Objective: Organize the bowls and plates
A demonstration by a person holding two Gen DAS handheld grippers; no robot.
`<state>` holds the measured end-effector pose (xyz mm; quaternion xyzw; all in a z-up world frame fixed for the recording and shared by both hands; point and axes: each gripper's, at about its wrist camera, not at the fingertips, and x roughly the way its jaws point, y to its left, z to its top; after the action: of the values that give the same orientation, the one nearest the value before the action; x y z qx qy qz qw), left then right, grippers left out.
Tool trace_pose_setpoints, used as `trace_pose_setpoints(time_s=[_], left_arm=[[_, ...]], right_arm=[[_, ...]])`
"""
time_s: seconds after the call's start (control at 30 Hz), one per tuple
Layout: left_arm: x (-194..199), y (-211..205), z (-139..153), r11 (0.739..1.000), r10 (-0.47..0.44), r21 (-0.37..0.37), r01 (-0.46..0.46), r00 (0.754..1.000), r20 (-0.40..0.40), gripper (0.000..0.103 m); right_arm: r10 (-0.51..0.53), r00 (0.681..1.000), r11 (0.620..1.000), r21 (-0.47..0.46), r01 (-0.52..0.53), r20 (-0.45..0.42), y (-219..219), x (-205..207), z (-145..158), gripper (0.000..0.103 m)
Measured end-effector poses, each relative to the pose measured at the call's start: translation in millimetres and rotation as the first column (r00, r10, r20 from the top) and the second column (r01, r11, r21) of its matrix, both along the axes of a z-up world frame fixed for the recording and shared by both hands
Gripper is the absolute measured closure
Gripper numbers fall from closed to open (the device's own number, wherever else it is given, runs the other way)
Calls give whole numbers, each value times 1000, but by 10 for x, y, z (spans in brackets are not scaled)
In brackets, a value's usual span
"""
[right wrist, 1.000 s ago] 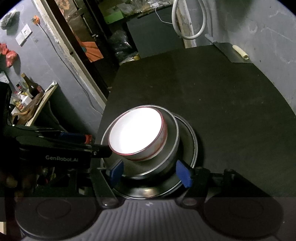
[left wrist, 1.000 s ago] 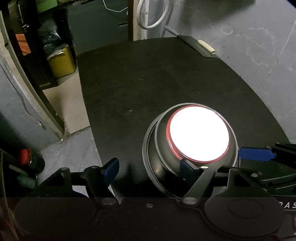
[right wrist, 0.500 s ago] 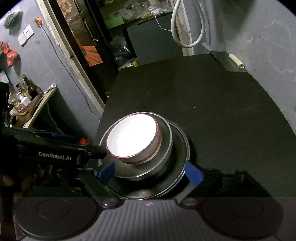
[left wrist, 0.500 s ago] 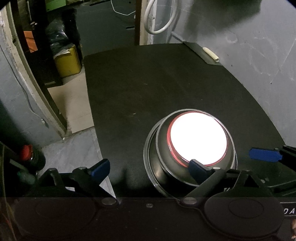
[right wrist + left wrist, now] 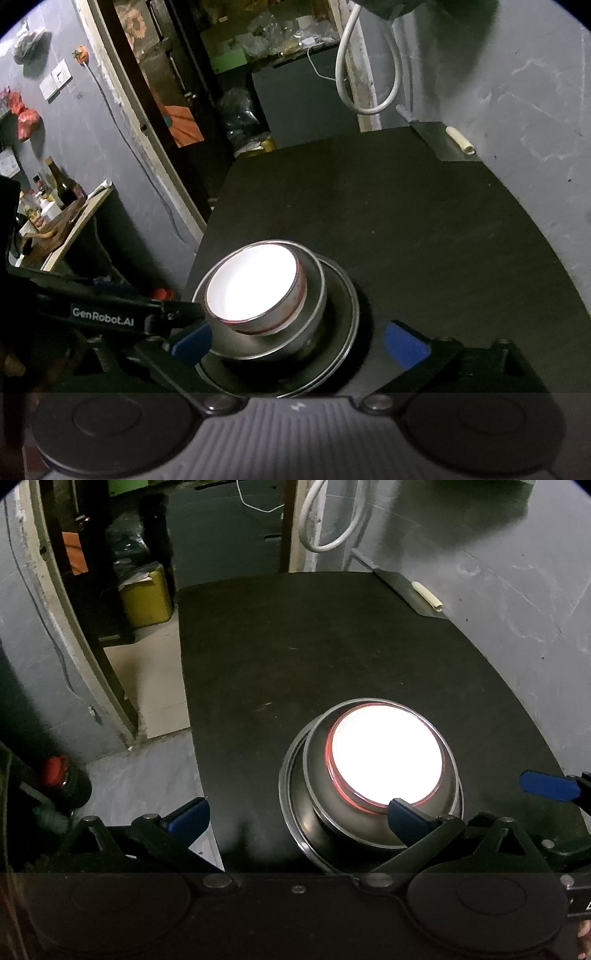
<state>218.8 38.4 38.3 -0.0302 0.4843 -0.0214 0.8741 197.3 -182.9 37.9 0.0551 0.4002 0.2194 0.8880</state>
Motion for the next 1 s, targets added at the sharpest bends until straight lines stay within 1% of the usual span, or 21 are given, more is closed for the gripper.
trace_pose_setpoints(time_s=[0.33,0.67,0.83,0.93,1.0], left_arm=[[-52,-57,16,999,35,13,-35,999,-6,1],[-161,-123,34,997,76,31,-76,997,9,1],[-297,-143,50,994,107,17,-108,993,43,1],[-419,-147,67,991,134,6,-135,987,84,1],[-490,-170,70,988,148,17,-151,983,108,1]], right_arm=[[-9,1000,1000,5,9,12,-80,-7,-6,0],[-22,999,1000,19,22,32,-144,-62,18,0],[-41,998,999,28,40,40,-196,-134,17,0],[-54,997,998,33,52,47,-225,-152,17,0],[-66,996,997,38,64,56,-252,-190,22,0]])
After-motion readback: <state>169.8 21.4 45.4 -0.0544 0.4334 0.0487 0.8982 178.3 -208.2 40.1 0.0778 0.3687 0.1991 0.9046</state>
